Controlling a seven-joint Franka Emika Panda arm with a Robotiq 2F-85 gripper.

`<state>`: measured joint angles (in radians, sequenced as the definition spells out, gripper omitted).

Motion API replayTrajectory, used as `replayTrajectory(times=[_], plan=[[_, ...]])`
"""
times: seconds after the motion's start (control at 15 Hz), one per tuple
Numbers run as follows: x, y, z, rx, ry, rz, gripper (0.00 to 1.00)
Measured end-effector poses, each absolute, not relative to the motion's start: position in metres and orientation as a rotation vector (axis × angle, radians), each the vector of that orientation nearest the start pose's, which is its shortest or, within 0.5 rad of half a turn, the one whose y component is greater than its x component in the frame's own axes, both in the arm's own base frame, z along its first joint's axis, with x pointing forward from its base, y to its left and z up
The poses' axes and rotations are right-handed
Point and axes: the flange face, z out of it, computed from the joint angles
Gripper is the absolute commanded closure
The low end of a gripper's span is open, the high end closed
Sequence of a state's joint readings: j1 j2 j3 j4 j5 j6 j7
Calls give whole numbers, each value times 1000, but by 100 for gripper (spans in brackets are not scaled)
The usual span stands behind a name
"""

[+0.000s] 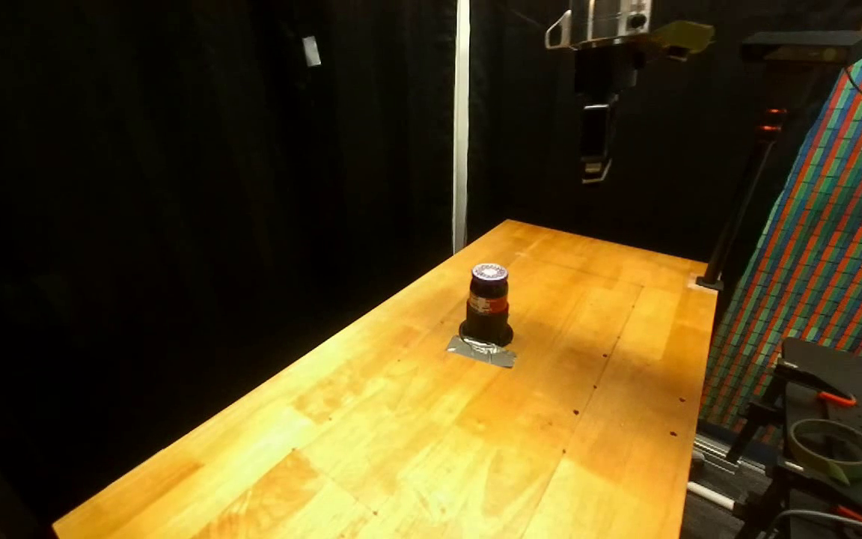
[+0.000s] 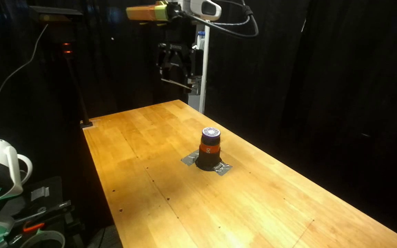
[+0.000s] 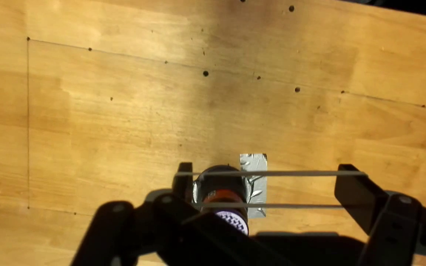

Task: Put the rubber band on the jar.

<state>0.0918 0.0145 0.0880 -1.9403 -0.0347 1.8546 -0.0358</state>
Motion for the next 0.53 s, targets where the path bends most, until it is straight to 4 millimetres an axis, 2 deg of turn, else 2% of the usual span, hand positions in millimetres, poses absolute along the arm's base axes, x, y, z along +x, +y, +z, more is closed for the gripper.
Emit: replayTrajectory(times=[0.27, 0.53], plan=[[611, 112, 444, -3177, -252, 83, 0], [666, 125, 410, -3163, -212, 49, 0]])
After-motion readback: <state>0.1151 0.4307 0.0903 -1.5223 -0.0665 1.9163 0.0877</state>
